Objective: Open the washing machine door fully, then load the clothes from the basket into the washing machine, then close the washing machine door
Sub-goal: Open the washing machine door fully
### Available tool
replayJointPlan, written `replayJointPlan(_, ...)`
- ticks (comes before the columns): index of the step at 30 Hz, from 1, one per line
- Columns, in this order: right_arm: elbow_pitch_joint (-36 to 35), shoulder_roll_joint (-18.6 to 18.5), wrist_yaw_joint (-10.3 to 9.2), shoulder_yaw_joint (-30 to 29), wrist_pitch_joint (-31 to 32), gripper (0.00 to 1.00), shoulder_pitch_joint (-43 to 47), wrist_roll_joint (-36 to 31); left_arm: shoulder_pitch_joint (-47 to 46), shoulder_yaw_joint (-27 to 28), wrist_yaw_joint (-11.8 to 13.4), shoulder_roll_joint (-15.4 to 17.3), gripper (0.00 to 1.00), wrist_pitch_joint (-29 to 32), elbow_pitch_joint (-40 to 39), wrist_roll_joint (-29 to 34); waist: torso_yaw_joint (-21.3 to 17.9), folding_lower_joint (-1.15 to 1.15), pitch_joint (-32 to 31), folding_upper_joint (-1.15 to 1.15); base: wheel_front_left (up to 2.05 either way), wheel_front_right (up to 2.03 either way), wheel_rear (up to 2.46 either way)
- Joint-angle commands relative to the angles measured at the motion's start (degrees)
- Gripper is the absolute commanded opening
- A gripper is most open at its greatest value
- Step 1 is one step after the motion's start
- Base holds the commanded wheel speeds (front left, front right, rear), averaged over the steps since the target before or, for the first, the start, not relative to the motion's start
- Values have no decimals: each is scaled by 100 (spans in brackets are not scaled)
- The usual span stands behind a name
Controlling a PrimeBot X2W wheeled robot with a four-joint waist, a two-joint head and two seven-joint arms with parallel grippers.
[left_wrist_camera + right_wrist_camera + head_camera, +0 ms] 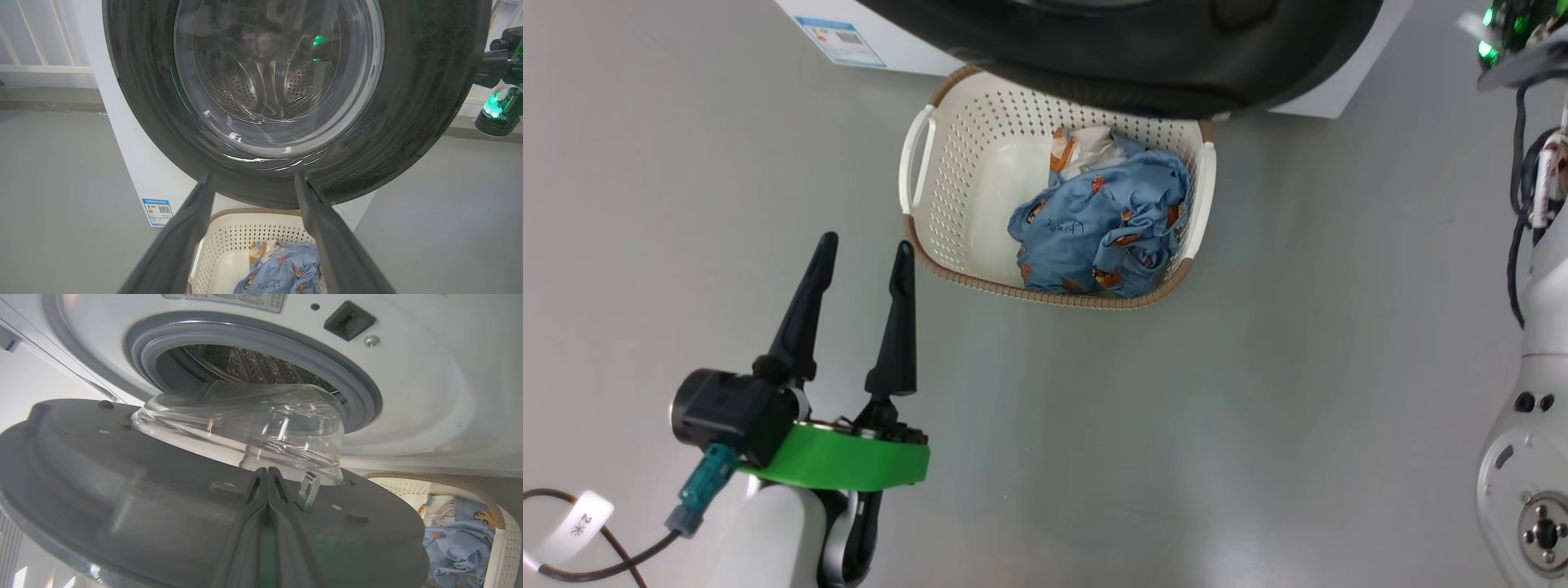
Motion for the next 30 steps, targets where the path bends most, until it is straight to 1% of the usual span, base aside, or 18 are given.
replayJointPlan(1,-266,291,10,134,205,0,68,121,42,226,-24,114,100,-52,-167,56,-12,0,-78,0,0,0,0)
replayJointPlan(9,-519,343,10,149,829,0,464,370,176,316,-64,114,100,-52,-147,127,-30,0,-316,0,0,0,0)
replayJointPlan(16,-608,355,10,214,1149,0,732,456,250,334,-84,114,100,-52,-124,152,-16,0,-509,0,0,0,0)
replayJointPlan(23,-612,357,10,590,1368,0,1150,657,332,359,-106,114,100,-52,-110,174,14,0,-698,0,0,0,0)
replayJointPlan(30,-713,358,10,1186,1516,0,1594,1073,414,384,-122,114,100,-52,-77,198,39,0,-867,0,0,0,0)
